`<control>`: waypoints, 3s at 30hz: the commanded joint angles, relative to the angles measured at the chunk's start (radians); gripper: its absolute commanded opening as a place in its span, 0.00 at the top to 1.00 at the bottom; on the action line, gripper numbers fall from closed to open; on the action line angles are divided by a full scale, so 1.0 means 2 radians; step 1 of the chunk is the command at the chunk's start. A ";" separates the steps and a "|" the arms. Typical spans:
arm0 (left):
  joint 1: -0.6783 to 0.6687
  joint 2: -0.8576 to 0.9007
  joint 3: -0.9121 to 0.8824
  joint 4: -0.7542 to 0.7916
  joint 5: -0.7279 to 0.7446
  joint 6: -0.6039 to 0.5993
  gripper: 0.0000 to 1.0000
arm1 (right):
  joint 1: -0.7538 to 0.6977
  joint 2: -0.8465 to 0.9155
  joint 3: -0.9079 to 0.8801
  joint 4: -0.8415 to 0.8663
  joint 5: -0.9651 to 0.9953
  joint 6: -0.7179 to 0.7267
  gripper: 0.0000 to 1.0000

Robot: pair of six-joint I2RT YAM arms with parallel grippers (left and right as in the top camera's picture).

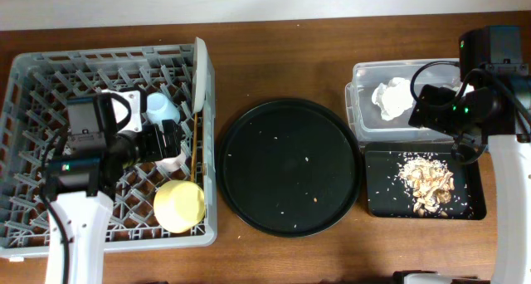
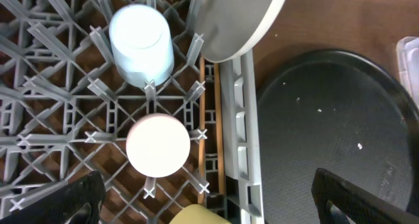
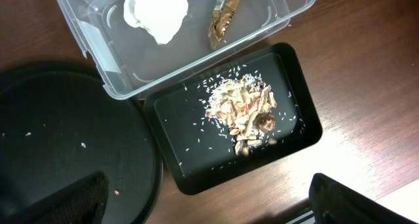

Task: Sort waste into correct bins and load items into the dishwasher rack

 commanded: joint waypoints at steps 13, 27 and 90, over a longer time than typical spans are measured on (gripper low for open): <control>-0.003 0.026 0.010 0.001 -0.006 -0.006 0.01 | 0.068 -0.195 0.004 0.002 0.075 -0.031 0.01; 0.002 0.026 0.010 0.001 -0.006 -0.006 0.01 | 0.085 -0.641 -0.666 0.714 0.027 -0.037 0.01; 0.002 -0.594 -0.121 -0.066 -0.031 0.001 0.01 | -0.001 -0.735 -0.928 0.764 -0.095 -0.258 0.01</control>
